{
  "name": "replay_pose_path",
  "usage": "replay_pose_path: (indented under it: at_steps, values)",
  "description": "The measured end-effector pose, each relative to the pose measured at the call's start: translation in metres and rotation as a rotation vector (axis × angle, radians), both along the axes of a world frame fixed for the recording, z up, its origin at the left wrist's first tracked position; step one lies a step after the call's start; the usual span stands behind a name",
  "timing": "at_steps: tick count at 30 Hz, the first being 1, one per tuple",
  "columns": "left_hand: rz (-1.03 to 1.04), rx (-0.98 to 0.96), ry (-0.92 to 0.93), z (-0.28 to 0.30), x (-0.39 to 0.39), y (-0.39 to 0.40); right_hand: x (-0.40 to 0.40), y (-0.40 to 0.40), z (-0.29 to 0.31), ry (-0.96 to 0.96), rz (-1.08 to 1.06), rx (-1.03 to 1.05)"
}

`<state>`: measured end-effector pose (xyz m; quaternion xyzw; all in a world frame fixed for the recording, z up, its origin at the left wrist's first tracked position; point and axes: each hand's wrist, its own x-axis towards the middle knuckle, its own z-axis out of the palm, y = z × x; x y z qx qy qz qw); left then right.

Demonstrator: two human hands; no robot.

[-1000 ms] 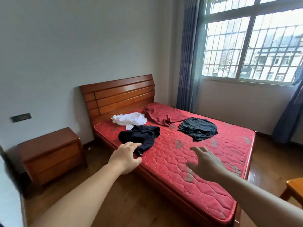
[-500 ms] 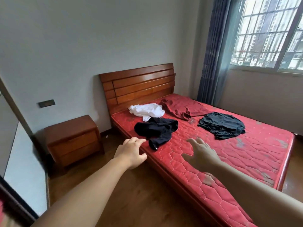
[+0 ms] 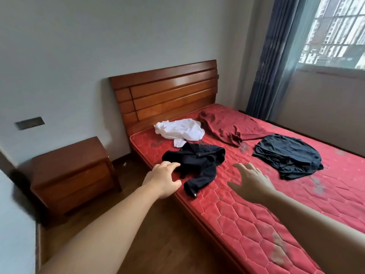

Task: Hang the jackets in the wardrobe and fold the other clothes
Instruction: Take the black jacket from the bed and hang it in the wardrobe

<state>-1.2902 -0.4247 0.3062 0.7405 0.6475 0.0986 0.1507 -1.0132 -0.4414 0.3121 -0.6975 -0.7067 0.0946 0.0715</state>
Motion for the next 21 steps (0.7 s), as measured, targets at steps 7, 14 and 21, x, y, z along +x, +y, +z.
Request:
replay_pose_path:
  at_steps: [7, 14, 21]
  values:
    - [0.014, -0.020, 0.055, -0.006, 0.033, 0.159, 0.033, 0.166, -0.025, 0.097, -0.034, -0.019]
    - [0.039, -0.130, 0.101, -0.045, 0.044, 0.299, 0.043, 0.325, -0.070, 0.145, -0.042, -0.164]
    - [0.023, -0.282, 0.108, -0.133, 0.022, 0.437, 0.018, 0.449, -0.148, 0.222, -0.138, -0.323]
